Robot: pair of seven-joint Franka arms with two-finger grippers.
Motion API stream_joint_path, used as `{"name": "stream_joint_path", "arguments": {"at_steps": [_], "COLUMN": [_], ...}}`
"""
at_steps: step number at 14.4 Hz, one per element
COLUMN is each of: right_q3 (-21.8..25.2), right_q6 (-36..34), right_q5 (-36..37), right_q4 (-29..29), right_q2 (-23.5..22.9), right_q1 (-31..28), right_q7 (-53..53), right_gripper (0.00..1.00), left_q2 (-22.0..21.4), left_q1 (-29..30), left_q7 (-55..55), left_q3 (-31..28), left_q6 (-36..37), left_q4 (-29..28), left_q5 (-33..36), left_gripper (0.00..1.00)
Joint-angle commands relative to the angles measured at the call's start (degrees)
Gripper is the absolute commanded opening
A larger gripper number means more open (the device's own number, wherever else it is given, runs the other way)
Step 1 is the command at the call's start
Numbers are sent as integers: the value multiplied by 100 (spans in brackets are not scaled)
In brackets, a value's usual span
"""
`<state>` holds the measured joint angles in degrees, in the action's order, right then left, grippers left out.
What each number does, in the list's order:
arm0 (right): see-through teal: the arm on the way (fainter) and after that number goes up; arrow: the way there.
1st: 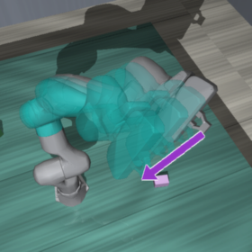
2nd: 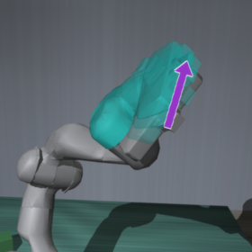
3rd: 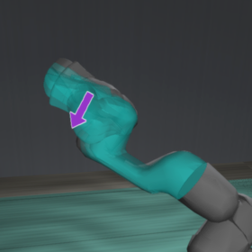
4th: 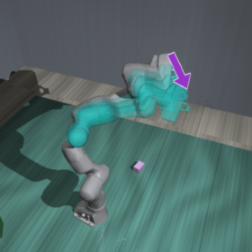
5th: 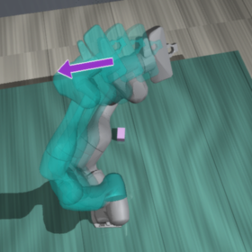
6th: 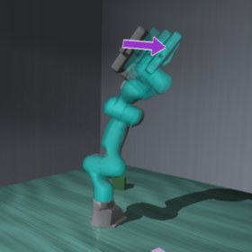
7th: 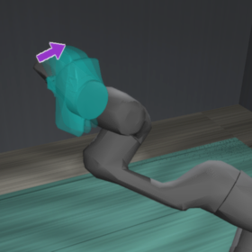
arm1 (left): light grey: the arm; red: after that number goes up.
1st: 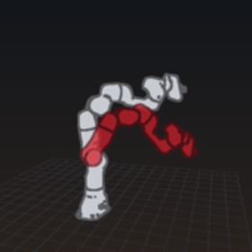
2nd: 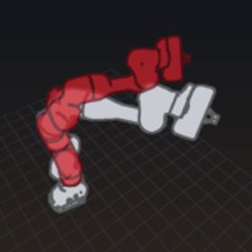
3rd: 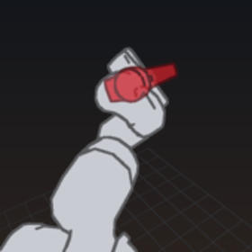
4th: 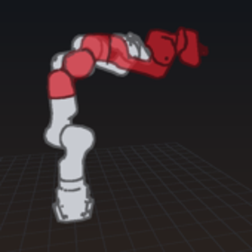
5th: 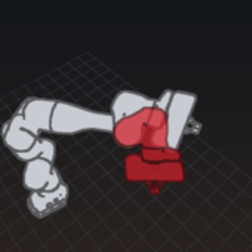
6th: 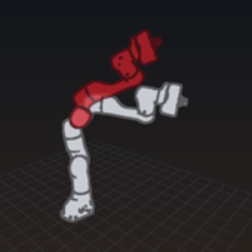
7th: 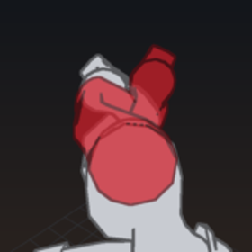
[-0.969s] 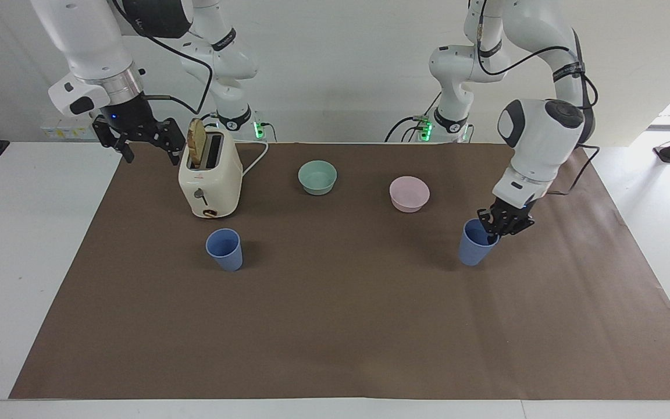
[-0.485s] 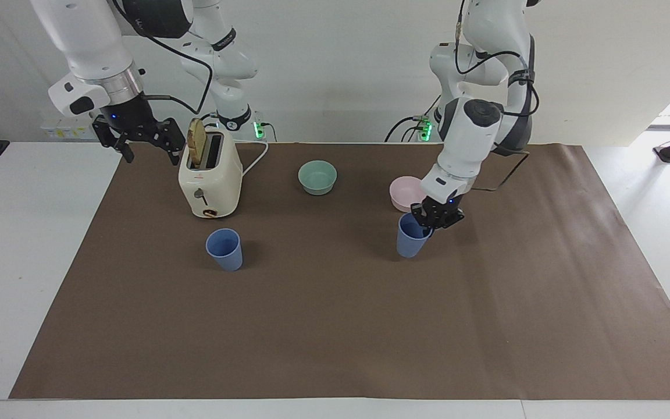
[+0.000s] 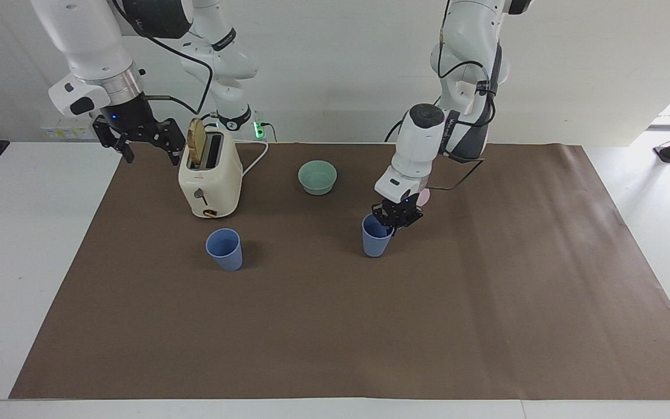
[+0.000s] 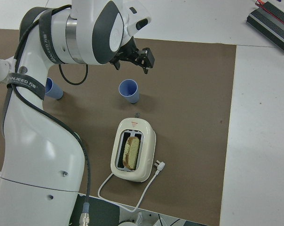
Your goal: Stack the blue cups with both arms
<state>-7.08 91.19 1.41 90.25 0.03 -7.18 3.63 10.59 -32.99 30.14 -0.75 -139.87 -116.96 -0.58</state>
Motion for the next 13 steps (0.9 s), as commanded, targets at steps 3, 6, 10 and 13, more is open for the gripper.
{"name": "stream_joint_path", "arguments": {"at_steps": [3, 6, 10, 13], "right_q3": [-31, -31, -31, -31], "right_q6": [249, 398, 1180, 1541], "right_q5": [-105, -114, -264, -264], "right_q4": [344, 458, 984, 1170], "right_q2": [173, 138, -3, -257], "right_q1": [-91, -99, -47, -29], "right_q7": [-134, -108, -90, -90], "right_gripper": [100, 100, 100, 100], "left_q2": [-4, -22, -583, -1172], "left_q1": [-93, -76, 230, 697], "left_q7": [203, 177, -234, -1121], "left_q3": [-75, -101, -163, -171], "left_q6": [74, 92, 776, 1548], "left_q4": [59, 94, 173, 182], "left_q5": [155, 155, 164, 155], "left_gripper": [78, 100, 100, 100]}}
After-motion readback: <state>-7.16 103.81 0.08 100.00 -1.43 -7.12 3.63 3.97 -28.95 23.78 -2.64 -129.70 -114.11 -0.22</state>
